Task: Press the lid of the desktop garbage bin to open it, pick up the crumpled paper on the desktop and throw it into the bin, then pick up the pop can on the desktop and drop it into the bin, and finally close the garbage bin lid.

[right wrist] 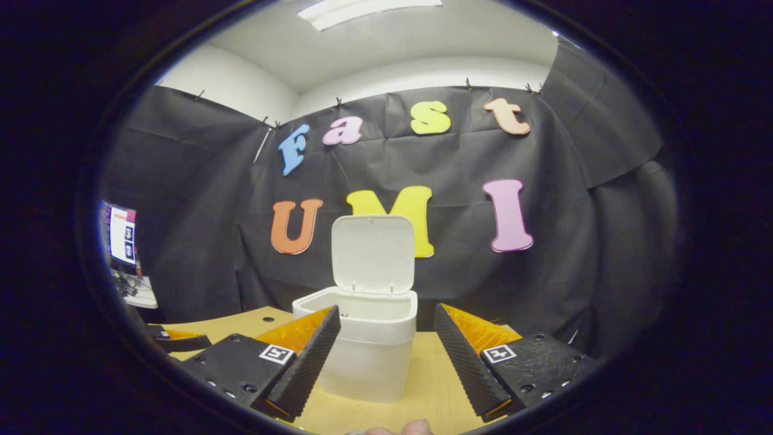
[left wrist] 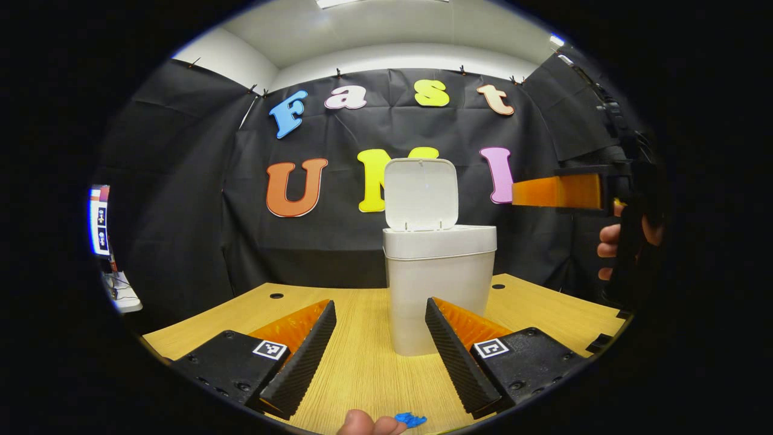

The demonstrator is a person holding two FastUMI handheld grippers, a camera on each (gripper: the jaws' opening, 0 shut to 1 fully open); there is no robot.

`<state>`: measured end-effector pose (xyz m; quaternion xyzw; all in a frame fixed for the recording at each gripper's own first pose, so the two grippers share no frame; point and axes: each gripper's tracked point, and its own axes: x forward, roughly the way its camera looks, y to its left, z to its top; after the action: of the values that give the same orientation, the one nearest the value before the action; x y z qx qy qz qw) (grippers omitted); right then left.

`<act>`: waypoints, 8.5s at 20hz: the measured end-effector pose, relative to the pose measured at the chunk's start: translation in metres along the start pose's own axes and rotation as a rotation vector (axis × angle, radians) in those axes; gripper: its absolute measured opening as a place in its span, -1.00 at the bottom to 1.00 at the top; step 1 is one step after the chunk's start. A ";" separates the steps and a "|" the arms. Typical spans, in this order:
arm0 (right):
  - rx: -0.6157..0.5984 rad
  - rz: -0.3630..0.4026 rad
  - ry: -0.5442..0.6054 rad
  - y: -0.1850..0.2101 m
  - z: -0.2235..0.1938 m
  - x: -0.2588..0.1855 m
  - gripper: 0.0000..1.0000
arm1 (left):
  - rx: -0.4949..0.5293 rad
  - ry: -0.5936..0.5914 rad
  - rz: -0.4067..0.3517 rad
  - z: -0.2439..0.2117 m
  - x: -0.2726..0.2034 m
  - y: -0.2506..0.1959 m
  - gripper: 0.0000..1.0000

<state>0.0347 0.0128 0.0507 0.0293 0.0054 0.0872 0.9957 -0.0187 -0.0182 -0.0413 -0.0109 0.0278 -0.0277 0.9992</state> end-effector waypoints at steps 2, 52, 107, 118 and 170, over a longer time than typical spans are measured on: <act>0.000 -0.016 0.004 -0.007 -0.011 -0.010 0.94 | -0.008 0.011 -0.004 -0.005 -0.003 -0.003 0.92; 0.061 -0.056 0.117 -0.046 -0.144 -0.092 0.92 | -0.041 0.423 0.037 -0.208 -0.068 -0.032 -0.24; 0.136 -0.058 0.508 -0.002 -0.273 -0.086 0.60 | -0.127 0.045 0.015 -0.002 0.015 0.016 -0.35; 0.088 -0.088 0.402 -0.050 -0.224 -0.074 0.60 | -0.042 -0.116 -0.025 0.111 0.112 -0.003 -0.36; -0.010 0.072 0.169 0.017 0.025 0.115 0.60 | -0.047 -0.044 -0.010 0.057 0.038 0.053 0.99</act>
<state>0.1451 0.0484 0.0755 0.0173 0.0877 0.1252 0.9881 0.0257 0.0339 0.0122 -0.0353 0.0063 -0.0316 0.9989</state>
